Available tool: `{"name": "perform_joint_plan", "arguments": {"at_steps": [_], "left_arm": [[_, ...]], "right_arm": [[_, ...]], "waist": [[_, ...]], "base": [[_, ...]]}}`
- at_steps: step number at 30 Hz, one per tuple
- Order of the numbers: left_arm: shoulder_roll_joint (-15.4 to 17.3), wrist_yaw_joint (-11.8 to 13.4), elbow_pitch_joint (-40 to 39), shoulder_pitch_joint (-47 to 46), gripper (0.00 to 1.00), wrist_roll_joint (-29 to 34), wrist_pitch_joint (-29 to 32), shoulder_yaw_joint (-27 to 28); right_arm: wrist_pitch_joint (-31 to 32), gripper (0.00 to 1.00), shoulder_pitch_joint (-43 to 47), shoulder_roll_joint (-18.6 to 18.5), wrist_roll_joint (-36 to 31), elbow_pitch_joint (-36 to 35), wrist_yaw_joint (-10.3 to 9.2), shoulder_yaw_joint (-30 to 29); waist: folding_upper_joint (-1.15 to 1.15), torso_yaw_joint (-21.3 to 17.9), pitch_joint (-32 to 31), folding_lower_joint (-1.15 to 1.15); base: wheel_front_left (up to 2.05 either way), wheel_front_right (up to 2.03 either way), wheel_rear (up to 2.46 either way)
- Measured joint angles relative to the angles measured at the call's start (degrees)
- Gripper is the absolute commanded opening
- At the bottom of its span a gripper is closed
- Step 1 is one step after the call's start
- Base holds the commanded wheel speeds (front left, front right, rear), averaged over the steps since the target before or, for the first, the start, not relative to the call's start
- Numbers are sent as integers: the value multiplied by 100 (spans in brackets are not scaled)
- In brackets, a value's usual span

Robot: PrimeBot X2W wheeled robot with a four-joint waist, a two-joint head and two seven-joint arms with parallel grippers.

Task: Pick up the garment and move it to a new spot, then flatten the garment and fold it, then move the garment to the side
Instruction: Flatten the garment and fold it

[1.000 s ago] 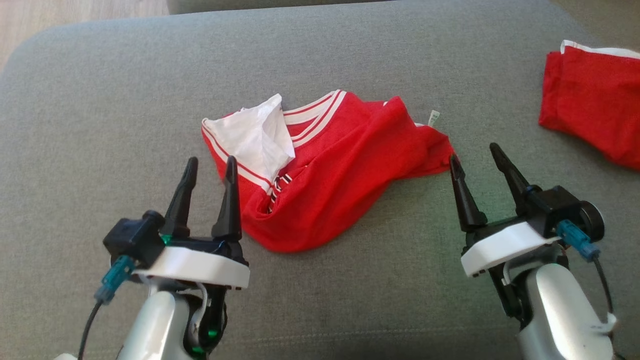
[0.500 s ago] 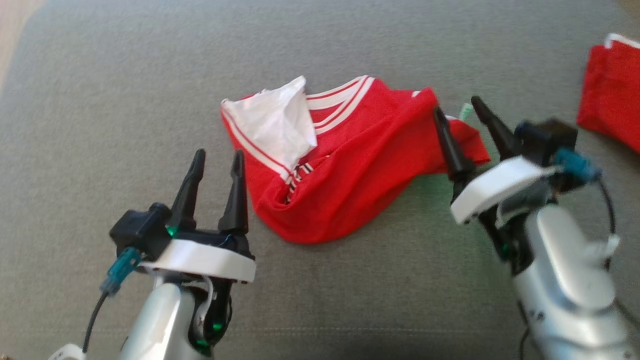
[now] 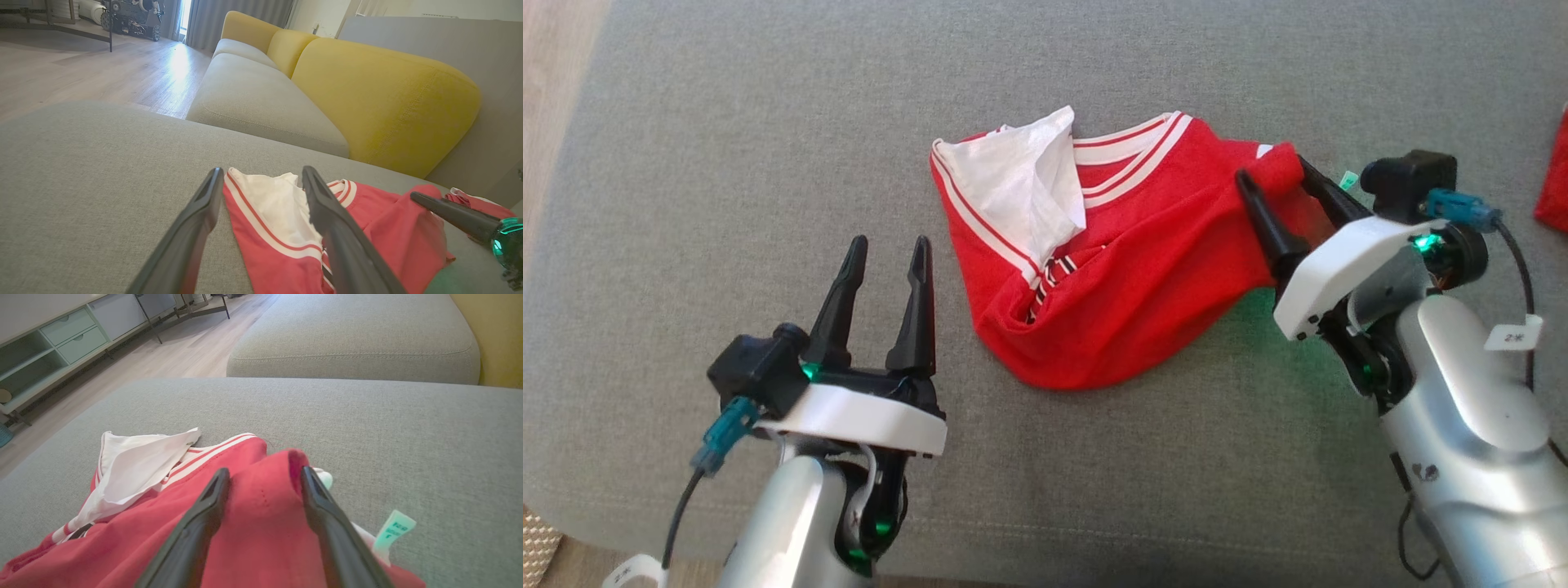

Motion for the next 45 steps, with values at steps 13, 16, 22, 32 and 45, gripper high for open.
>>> {"name": "perform_joint_plan", "arguments": {"at_steps": [13, 16, 22, 32, 45], "left_arm": [[0, 2, 37, 15, 100, 4, 0, 41], [0, 3, 38, 46, 100, 4, 0, 58], [0, 12, 29, 68, 100, 31, 0, 186], [3, -25, 18, 252, 100, 88, 0, 328], [2, -83, 65, 154, 100, 131, 0, 302]], "right_arm": [[-907, 0, -289, -298, -735, -215, 0, -162], [-1027, 0, -333, -380, -1017, -552, 0, -456], [-931, 0, 525, -573, -1366, -1968, 0, -792], [453, 0, 3805, -827, -580, -3432, 0, -700], [1202, 100, 4019, -491, -417, -3242, 0, -1270]], "waist": [[0, -256, -181, 0], [0, -378, -274, 0], [0, -679, -400, 0], [0, -1314, -476, 0], [0, -1316, -487, 0]], "base": [[0, 0, 0], [0, 0, 0], [0, 0, 0], [0, 0, 0], [0, 0, 0]]}}
